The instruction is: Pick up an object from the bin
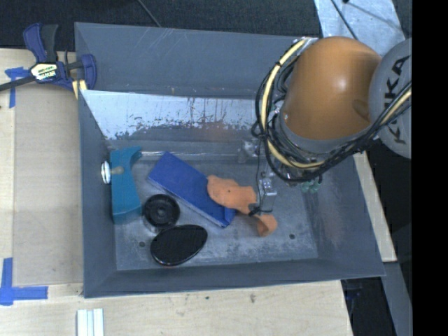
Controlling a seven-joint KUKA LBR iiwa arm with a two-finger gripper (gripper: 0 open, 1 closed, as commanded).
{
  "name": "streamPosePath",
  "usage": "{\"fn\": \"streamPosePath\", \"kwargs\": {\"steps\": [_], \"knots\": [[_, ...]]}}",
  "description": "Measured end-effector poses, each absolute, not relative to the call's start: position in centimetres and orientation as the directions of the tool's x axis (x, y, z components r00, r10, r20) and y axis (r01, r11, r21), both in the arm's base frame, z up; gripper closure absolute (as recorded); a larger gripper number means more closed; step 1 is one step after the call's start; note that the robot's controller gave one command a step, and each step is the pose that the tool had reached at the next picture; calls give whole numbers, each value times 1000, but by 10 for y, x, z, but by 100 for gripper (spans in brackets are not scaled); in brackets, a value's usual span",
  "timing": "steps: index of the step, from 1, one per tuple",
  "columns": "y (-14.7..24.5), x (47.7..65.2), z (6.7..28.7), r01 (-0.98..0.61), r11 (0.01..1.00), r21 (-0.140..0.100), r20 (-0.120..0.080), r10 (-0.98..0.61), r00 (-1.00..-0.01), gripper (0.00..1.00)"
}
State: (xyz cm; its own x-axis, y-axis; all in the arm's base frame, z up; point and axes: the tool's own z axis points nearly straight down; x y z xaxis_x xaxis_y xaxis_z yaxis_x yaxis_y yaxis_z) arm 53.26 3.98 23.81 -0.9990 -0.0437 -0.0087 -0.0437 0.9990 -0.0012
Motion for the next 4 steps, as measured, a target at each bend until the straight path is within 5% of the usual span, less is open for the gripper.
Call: {"fn": "streamPosePath", "kwargs": {"steps": [1,2,3,4], "knots": [[49,561,181,-150,989,-1,-11,-150,-989,0],[45,544,154,-102,995,1,0,-102,-995,0],[42,552,125,-40,999,1,-5,-40,-999,0],[28,529,106,-41,999,0,-3,-41,-999,100]]}}
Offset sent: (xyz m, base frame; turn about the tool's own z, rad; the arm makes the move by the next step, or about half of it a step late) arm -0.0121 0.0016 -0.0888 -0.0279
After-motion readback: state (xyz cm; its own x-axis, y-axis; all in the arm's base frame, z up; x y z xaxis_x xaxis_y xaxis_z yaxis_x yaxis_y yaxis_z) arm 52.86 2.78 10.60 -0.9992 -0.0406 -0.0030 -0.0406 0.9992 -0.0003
